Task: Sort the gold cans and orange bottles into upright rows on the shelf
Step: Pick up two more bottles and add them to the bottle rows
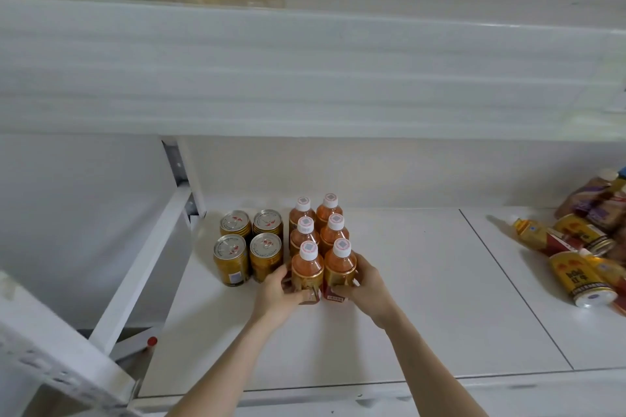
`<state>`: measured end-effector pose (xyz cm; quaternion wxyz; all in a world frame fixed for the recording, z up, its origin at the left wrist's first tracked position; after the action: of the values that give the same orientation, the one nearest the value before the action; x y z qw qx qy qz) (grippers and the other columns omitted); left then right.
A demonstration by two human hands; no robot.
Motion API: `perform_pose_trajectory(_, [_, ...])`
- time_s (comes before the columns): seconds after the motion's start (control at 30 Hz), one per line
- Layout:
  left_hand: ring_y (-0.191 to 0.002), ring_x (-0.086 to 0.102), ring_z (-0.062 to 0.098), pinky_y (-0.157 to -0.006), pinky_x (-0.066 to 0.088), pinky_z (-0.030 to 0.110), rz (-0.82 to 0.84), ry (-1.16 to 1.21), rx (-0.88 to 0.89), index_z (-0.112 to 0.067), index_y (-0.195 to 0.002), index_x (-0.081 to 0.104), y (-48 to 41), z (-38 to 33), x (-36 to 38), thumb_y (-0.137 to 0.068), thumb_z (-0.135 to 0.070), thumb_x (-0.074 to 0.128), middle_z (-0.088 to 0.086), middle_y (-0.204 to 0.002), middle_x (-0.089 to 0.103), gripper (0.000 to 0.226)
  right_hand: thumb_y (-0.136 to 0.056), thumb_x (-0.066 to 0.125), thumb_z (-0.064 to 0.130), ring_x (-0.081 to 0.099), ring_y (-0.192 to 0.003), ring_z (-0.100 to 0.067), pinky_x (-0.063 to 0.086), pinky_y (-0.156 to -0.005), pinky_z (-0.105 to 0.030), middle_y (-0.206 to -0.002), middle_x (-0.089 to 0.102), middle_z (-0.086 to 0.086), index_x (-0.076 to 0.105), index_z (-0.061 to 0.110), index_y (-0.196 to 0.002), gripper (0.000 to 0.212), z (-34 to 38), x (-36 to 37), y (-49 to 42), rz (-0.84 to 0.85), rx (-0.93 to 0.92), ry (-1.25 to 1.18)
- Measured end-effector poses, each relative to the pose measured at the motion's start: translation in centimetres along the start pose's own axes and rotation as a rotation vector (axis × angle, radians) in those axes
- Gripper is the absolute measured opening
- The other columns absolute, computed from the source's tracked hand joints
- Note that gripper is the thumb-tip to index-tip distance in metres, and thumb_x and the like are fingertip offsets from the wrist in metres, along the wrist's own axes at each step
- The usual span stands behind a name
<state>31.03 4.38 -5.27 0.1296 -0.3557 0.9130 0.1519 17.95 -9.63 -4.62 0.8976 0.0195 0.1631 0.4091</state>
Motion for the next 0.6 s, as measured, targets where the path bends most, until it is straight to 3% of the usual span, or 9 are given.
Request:
perform_pose_trajectory(0.1, [-0.098, 0.058, 0.011, -0.084, 0.045, 0.024, -0.024, -0.017, 0.003, -0.022, -0.124, 0.056, 0.7, -0.4, 0.2, -0.071, -0.017, 0.080, -0.004, -0.108, 0.061, 0.058, -0.062, 0.074, 0.007, 0.058, -0.112, -0.010, 0.052, -0.093, -0.033, -0.119, 0.063, 0.011, 0.049, 0.026, -0.130, 0.075, 0.0, 0.3, 0.3, -0.008, -0.005, 0.030])
perform_pose_trajectory(0.27, [-0.096, 0.059, 0.011, -0.081, 0.045, 0.023, -0.027, -0.095, 0.003, -0.019, -0.120, 0.060, 2.3, 0.1, 0.1, -0.076, -0.025, 0.076, -0.001, -0.114, 0.067, 0.047, -0.058, 0.081, 0.016, 0.056, -0.116, -0.010, 0.052, -0.095, -0.037, -0.123, 0.061, 0.011, 0.047, 0.030, -0.131, 0.081, 0.3, 0.6, 1.2, -0.020, -0.015, 0.073])
perform_pose_trajectory(0.37, [-0.103, 0.056, 0.012, -0.085, 0.043, 0.023, 0.032, -0.210, 0.047, -0.021, -0.127, 0.055, 3.7, 0.3, -0.2, -0.083, -0.028, 0.069, -0.001, -0.122, 0.062, 0.046, -0.061, 0.082, 0.029, 0.052, -0.121, -0.008, 0.050, -0.098, -0.037, -0.130, 0.056, 0.013, 0.040, 0.032, -0.137, 0.087, 0.4, 0.6, 2.5, -0.052, -0.023, 0.128])
perform_pose_trajectory(0.5, [-0.117, 0.052, 0.017, -0.095, 0.043, 0.027, 0.033, -0.450, 0.179, -0.026, -0.139, 0.041, 5.7, 1.0, -0.7, -0.090, -0.036, 0.057, -0.001, -0.133, 0.052, 0.052, -0.082, 0.069, 0.023, 0.043, -0.125, -0.009, 0.039, -0.096, -0.024, -0.137, 0.047, 0.006, 0.027, 0.023, -0.146, 0.077, 0.7, 0.3, 5.4, -0.121, -0.032, 0.305])
perform_pose_trajectory(0.6, [-0.126, 0.044, 0.016, -0.098, 0.042, 0.029, -0.010, -0.639, 0.312, -0.026, -0.143, 0.035, 7.3, 1.1, -0.7, -0.092, -0.041, 0.049, -0.005, -0.140, 0.046, 0.055, -0.088, 0.061, 0.034, 0.037, -0.136, -0.020, 0.036, -0.107, -0.033, -0.149, 0.038, -0.003, 0.024, 0.018, -0.147, 0.072, 0.1, -0.5, 7.8, -0.219, -0.086, 0.567])
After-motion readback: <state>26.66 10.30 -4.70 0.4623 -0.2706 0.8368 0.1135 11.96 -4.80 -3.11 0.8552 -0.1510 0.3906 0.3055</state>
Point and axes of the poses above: each hand's wrist, its own y-axis away from the middle knuckle, its own x-axis out of the palm, z = x × y, the point moved 4 cm from there along -y, towards the middle knuckle
